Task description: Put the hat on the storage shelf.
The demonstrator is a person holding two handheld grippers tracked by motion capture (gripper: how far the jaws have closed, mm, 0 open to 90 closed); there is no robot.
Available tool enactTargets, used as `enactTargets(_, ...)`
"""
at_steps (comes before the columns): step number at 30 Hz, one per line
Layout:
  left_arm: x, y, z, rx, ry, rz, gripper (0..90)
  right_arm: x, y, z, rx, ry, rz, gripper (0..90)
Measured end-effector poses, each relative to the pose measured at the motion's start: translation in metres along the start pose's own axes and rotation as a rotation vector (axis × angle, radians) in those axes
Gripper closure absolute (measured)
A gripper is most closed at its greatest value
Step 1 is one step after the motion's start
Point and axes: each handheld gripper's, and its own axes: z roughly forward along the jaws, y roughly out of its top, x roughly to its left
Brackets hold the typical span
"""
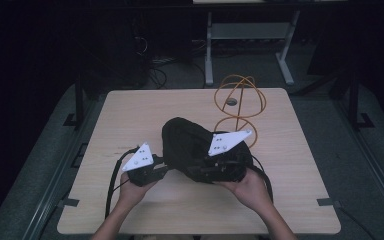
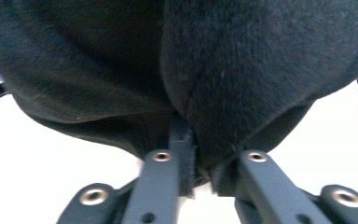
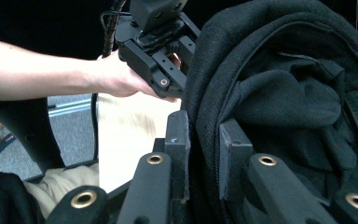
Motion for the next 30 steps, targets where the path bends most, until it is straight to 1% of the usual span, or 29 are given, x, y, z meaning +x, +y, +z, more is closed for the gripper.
enactTargets(1, 0.001, 0.003, -0.002, -0.002, 0.003, -0.010, 85.1, -0.001, 0.000, -0.001, -0.011, -0.005, 0.005, 76.3)
enactTargets(3, 0.000, 0.011, -0.007, -0.005, 0.024, 0.001, 85.8, -0.003, 0.000, -0.003, -0.044, 0.008, 0.037, 75.9)
enactTargets(4, 0.000, 0.018, -0.012, -0.014, 0.037, 0.006, 86.2, -0.006, 0.001, -0.005, -0.073, 0.014, 0.054, 75.2)
enactTargets(5, 0.001, 0.022, -0.014, -0.019, 0.043, 0.010, 86.2, -0.007, 0.001, -0.005, -0.083, 0.017, 0.058, 74.6)
enactTargets(6, 0.001, 0.022, -0.014, -0.019, 0.043, 0.010, 86.3, -0.007, 0.001, -0.005, -0.083, 0.017, 0.058, 74.6)
enactTargets(7, 0.002, 0.026, -0.017, -0.024, 0.049, 0.015, 86.3, -0.009, 0.002, -0.007, -0.103, 0.014, 0.068, 72.5)
enactTargets(8, 0.003, 0.030, -0.019, -0.030, 0.051, 0.015, 86.3, -0.009, 0.002, -0.007, -0.103, 0.014, 0.068, 72.5)
enactTargets(9, 0.003, 0.038, -0.023, -0.044, 0.057, 0.016, 86.3, -0.009, 0.003, -0.010, -0.120, 0.007, 0.073, 66.3)
enactTargets(10, 0.003, 0.038, -0.023, -0.044, 0.057, 0.016, 86.3, -0.009, 0.003, -0.010, -0.120, 0.007, 0.073, 66.3)
enactTargets(11, 0.007, 0.046, -0.028, -0.061, 0.053, 0.011, 86.3, -0.010, 0.003, -0.013, -0.149, -0.012, 0.075, 57.0)
enactTargets(12, 0.007, 0.046, -0.028, -0.061, 0.053, 0.011, 86.3, -0.010, 0.003, -0.013, -0.149, -0.012, 0.075, 57.0)
enactTargets(13, 0.010, 0.050, -0.030, -0.063, 0.046, 0.006, 86.3, -0.011, 0.003, -0.015, -0.157, -0.014, 0.083, 53.9)
enactTargets(14, 0.013, 0.053, -0.033, -0.059, 0.048, 0.000, 86.3, -0.012, 0.002, -0.017, -0.163, -0.019, 0.093, 50.7)
enactTargets(17, 0.021, 0.058, -0.037, -0.032, 0.049, -0.016, 86.4, -0.016, -0.001, -0.027, -0.181, -0.025, 0.112, 44.8)
enactTargets(18, 0.027, 0.058, -0.041, -0.051, 0.036, -0.047, 86.4, -0.018, -0.005, -0.034, -0.180, -0.034, 0.125, 43.1)
enactTargets(20, 0.029, 0.058, -0.042, -0.049, 0.037, -0.053, 86.4, -0.020, -0.007, -0.037, -0.176, -0.042, 0.127, 42.2)
enactTargets(21, 0.032, 0.057, -0.045, -0.043, 0.052, -0.059, 86.4, -0.023, -0.014, -0.041, -0.179, -0.059, 0.139, 38.3)
enactTargets(22, 0.032, 0.057, -0.045, -0.043, 0.052, -0.059, 86.4, -0.023, -0.014, -0.041, -0.179, -0.059, 0.139, 38.3)
enactTargets(24, 0.035, 0.056, -0.046, -0.044, 0.051, -0.072, 86.4, -0.029, -0.023, -0.043, -0.160, -0.073, 0.150, 36.5)
enactTargets(25, 0.036, 0.056, -0.047, -0.038, 0.060, -0.074, 86.4, -0.033, -0.032, -0.043, -0.141, -0.093, 0.164, 35.2)
enactTargets(27, 0.039, 0.057, -0.046, -0.035, 0.057, -0.085, 86.4, -0.035, -0.036, -0.043, -0.133, -0.095, 0.171, 34.9)
enactTargets(30, 0.044, 0.060, -0.046, -0.024, 0.060, -0.095, 86.4, -0.041, -0.050, -0.042, -0.095, -0.117, 0.181, 33.9)
